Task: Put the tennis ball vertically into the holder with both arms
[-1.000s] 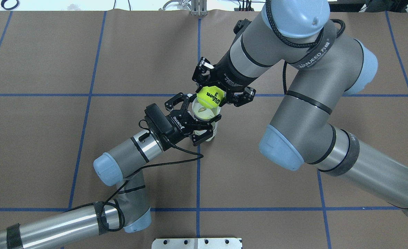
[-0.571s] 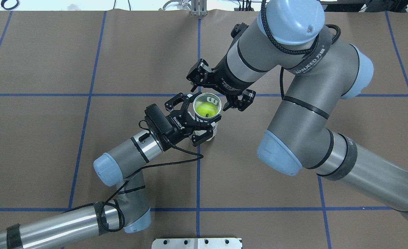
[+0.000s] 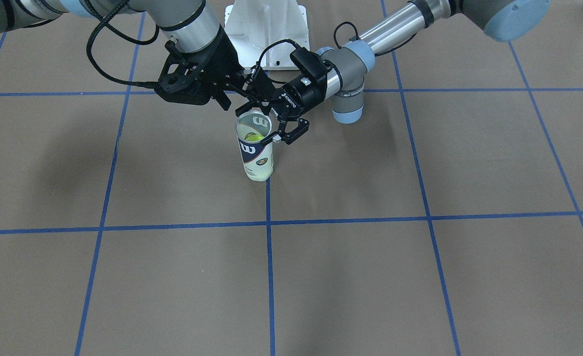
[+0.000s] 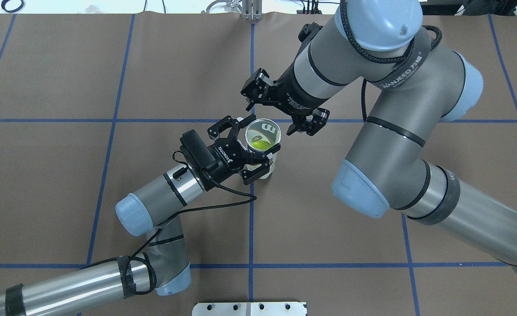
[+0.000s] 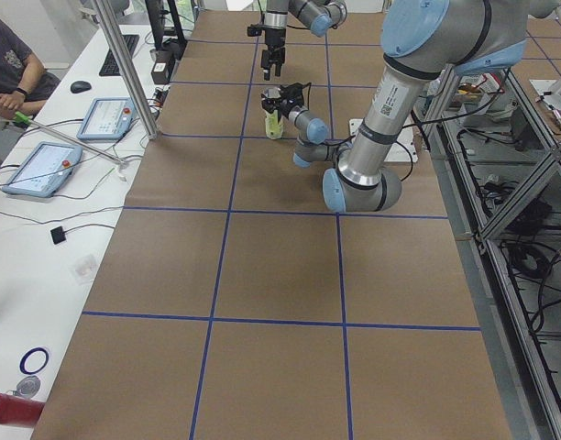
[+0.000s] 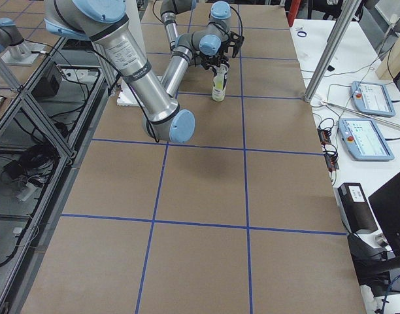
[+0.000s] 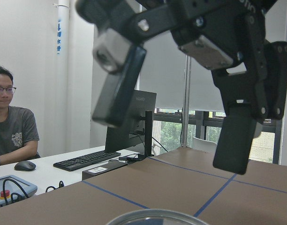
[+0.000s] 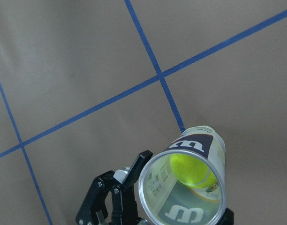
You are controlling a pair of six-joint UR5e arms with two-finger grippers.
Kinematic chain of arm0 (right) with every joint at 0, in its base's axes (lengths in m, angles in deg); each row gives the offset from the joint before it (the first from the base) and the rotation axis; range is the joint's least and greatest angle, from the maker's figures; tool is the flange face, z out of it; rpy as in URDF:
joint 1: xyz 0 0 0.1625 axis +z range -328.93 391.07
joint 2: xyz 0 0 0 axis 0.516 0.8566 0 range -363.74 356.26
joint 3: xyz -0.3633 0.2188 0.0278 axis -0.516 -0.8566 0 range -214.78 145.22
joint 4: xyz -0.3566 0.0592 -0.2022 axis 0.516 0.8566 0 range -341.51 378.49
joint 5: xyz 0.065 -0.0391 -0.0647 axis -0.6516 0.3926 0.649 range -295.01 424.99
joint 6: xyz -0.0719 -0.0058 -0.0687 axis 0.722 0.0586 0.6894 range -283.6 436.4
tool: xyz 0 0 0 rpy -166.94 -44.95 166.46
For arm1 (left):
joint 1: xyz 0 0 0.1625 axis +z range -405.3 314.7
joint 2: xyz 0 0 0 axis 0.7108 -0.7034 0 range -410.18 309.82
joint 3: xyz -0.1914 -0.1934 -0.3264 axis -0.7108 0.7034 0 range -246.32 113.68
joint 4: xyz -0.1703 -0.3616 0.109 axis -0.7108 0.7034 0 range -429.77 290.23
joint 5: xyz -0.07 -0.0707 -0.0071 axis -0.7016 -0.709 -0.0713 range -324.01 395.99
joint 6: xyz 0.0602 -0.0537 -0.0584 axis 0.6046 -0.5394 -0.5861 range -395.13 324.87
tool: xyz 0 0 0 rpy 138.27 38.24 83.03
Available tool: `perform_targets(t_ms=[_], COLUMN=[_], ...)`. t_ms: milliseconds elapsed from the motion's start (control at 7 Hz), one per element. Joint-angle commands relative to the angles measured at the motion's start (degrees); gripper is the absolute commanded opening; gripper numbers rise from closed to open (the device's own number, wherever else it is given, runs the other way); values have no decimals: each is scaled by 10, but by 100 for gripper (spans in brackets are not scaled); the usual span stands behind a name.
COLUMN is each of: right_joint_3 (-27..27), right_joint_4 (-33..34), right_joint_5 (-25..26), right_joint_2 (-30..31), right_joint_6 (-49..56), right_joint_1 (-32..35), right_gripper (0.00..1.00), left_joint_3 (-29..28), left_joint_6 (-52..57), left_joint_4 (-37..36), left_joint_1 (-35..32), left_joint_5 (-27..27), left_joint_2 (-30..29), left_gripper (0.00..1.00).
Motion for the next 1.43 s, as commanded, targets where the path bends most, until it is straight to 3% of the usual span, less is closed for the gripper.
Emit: perform_targets(t_ms=[0,143,429,571,714,1000,1286], right_joint_3=[-1,-1,-9,-27,-55,-114,-214], right_joint_4=[-2,-2,-2,-1,-2,-2,-105], right_joint_5=[-8,-18,-26,-29,-32,-31,-31], right_joint_2=[38,74,152,167,177,177,196], right_joint_6=[56,106,266,327,376,445,500], right_joint_1=[50,77,142,180,210,248,268], right_gripper=[100,100,100,100,100,100,100], left_joint_3=[139,224,241,233,233,232,237], left_joint_6=[-3,-4,-72,-75,-122,-186,-191], left_joint_4=[4,2,-4,-45,-150,-294,-537], left_joint_1=[-2,-3,-49,-98,-144,-239,-380], left_joint_5=[-4,-4,-1,-1,-1,-25,-242], left_joint_2=[124,219,301,328,329,327,291], left_gripper=[92,92,86,83,84,84,88])
